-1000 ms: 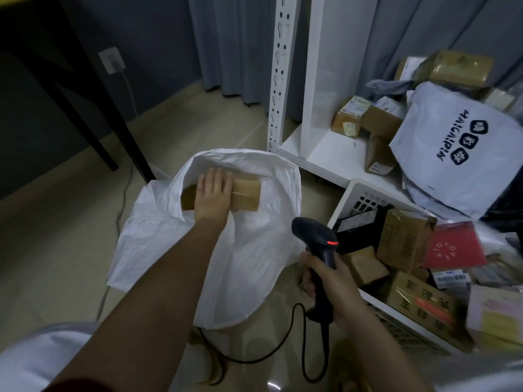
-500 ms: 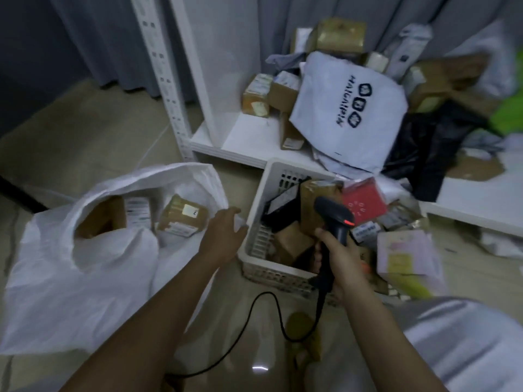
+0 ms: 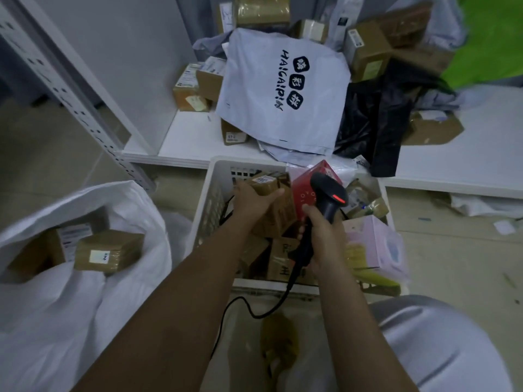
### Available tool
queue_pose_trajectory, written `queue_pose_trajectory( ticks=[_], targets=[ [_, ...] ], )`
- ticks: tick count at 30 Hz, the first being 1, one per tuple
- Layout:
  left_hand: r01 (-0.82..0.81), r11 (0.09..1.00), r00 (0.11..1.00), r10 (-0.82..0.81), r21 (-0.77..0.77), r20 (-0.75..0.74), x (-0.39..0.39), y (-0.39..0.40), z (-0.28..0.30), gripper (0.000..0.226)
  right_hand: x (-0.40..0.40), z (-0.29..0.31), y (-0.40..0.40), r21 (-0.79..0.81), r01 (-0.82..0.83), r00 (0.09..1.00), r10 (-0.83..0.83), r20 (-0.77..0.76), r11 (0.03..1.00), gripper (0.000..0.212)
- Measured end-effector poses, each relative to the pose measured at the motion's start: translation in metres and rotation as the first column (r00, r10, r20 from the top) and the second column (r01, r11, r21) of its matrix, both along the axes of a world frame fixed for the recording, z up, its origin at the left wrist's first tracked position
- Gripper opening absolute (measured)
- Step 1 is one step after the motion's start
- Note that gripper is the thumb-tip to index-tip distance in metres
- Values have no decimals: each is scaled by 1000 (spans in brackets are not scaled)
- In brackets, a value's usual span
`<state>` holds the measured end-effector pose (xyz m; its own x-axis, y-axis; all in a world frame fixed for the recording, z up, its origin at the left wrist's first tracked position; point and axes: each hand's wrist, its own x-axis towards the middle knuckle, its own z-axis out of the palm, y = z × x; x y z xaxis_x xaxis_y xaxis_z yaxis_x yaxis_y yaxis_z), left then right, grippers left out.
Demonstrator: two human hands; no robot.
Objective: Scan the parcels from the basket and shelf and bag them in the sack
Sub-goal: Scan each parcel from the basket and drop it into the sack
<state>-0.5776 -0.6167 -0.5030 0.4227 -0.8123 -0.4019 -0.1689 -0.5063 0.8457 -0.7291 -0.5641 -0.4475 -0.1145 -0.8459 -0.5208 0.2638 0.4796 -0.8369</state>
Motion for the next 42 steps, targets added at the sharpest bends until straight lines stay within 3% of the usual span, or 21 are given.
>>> queue_pose_trajectory(
  ticks=[3,6,9,11,14,16,18,21,25,27,29,32,34,36,37,39,42],
  targets=[
    [-64,994,998,63,-85,-13,-2,-5,-5,76,0,-7,-5,6,-4,999,4,36,1000,24],
    [-90,955,996,82,-282,-42,4,21,5,77,-2,-9,-4,7,6,996,-7,84,1000,20],
    [66,902,988,0,-427,154,14,74,16,79,-2,-7,0,23,-21,994,18,105,1000,22],
    [166,878,941,-4,-450,339,19,113,21,81,6,-9,7,25,-74,992,71,104,997,31],
    [242,867,879,-6,-436,477,26,159,19,64,27,-20,29,50,-186,982,185,39,981,51],
    [368,834,804,-64,-411,591,30,186,14,63,41,-22,49,102,-277,960,280,-13,955,58],
    [552,752,619,-79,-361,781,36,211,6,65,51,-26,67,176,-333,941,339,-5,926,79],
    [665,720,391,-111,-197,914,46,241,7,57,59,-21,91,180,-386,922,385,45,905,71],
    [692,708,276,-74,-145,958,60,270,24,57,64,-8,119,187,-549,833,515,203,815,73],
    [687,706,319,-80,-173,944,68,282,33,73,69,0,131,157,-584,805,545,233,796,71],
    [650,733,402,-108,-200,909,77,294,45,89,76,12,139,115,-555,824,526,209,824,66],
    [485,844,525,-74,-227,848,91,314,65,99,86,28,145,31,-586,797,570,198,809,66],
    [257,915,776,-4,-310,631,98,325,76,108,90,41,147,-29,-619,770,614,174,785,56],
    [-43,920,960,146,-388,238,101,331,93,98,91,54,150,-113,-646,752,654,74,755,45],
    [-182,901,978,209,-393,28,103,332,102,81,92,58,152,-144,-668,739,674,-16,730,45],
    [-336,900,917,245,-278,-315,106,334,116,52,95,65,161,-199,-704,710,684,-170,682,51],
    [-385,897,798,204,-218,-567,110,341,122,48,100,68,171,-261,-730,683,684,-257,632,59]
  ],
)
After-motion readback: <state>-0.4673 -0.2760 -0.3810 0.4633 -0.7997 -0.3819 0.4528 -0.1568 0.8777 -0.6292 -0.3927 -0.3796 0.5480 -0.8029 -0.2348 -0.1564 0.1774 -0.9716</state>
